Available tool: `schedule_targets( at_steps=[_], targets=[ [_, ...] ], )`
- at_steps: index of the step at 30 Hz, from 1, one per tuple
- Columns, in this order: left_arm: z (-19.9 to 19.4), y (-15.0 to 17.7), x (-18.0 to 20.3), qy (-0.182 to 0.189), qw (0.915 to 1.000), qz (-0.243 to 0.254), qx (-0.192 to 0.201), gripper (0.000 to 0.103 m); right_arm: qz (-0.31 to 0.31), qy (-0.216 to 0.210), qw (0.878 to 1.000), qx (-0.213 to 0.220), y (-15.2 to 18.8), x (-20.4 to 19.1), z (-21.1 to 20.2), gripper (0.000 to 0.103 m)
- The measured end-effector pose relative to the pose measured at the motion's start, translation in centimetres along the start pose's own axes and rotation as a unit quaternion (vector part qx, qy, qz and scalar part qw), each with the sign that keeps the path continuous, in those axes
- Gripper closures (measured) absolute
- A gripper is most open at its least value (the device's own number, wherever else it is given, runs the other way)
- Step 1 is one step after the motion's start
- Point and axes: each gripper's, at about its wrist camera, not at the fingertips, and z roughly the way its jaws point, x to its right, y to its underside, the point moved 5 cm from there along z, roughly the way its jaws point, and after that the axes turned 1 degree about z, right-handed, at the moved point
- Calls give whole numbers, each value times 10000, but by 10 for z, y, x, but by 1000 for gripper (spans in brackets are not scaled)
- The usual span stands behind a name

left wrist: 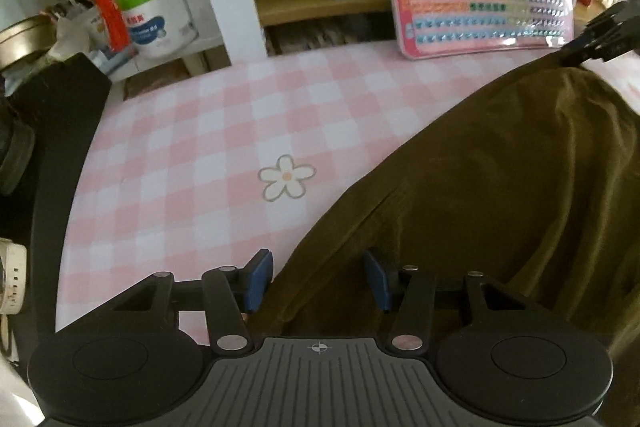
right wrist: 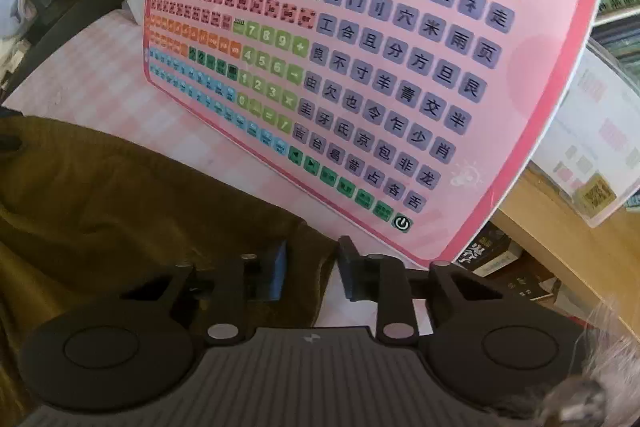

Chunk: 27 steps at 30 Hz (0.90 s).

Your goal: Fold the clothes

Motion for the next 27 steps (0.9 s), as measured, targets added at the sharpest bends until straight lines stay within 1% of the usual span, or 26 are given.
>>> schedule_targets(
  at_steps=[1,3,5,6,7,9,11,15,17,22,27],
  targets=[
    [1,0,-2,28,10000,-52,10,52,19,15,10000,16,1,0,0,82],
    [2,1,-3,91,9999,-142,10,54,36,26,10000,39,1,-4,0,88],
    [1,1,-3,147,9997,-200,-8,62,79,96,9999,55,2,-7,-1,90],
    [0,1,-2,158,9997,-182,-33,72,98,146,9998,94,2,-9,-5,91],
    [0,1,-1,169,9997,-165,-58,87,115,195,9996,136,2,-11,-9,92],
    [-2,1,2,191,9997,-129,-109,98,151,294,9992,221,2,-15,-17,93],
    [-9,0,2,119,9999,-91,-53,99,177,397,9981,437,2,-21,-37,93],
    [-46,-4,0,104,9981,-261,548,100,281,632,9925,1003,3,-36,-89,93],
    [-67,-5,2,121,9965,-204,808,100,307,781,9886,1253,9,-49,-116,93],
    [-120,7,12,235,9894,144,1423,100,423,1207,9760,1763,40,-86,-185,93],
    [-166,33,30,242,9777,616,1994,100,634,1653,9602,2160,91,-135,-251,93]
  ],
)
